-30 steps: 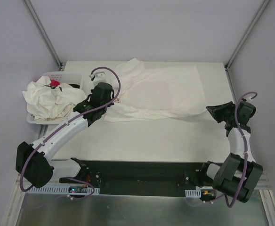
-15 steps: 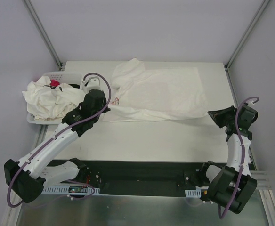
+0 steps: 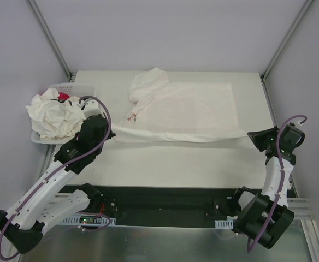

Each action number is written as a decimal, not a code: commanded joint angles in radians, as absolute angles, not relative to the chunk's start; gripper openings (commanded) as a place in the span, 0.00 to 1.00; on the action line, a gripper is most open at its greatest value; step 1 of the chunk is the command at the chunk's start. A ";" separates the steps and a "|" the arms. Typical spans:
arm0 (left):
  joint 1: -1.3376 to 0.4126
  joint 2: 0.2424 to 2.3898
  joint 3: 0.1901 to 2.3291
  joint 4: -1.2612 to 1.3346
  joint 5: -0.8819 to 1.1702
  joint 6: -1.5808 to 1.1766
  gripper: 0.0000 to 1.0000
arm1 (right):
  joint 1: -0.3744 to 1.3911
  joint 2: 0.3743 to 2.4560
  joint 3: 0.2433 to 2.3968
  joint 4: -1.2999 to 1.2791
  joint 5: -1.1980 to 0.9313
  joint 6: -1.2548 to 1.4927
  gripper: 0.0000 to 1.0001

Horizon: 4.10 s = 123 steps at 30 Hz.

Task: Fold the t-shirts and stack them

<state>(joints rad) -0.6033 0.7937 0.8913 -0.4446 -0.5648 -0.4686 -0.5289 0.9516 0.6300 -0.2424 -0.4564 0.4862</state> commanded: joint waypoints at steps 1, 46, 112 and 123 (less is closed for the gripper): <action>-0.614 0.770 0.884 -0.474 -0.615 -0.480 0.00 | -0.546 0.925 0.655 -0.259 -0.431 0.462 0.01; -0.612 0.931 0.999 -0.466 -0.738 -0.419 0.00 | -0.594 1.083 0.695 -0.134 -0.402 0.540 0.01; -0.403 1.321 1.103 -0.399 -0.548 -0.360 0.00 | -0.411 1.519 0.897 -0.005 -0.252 0.603 0.01; -0.373 1.453 1.167 -0.374 -0.520 -0.341 0.00 | -0.399 1.632 0.957 0.029 -0.239 0.603 0.01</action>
<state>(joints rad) -0.3920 1.4246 1.1179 -0.3969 -0.5297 -0.3634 -0.4076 1.6104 0.9012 -0.0181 -0.2691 0.5949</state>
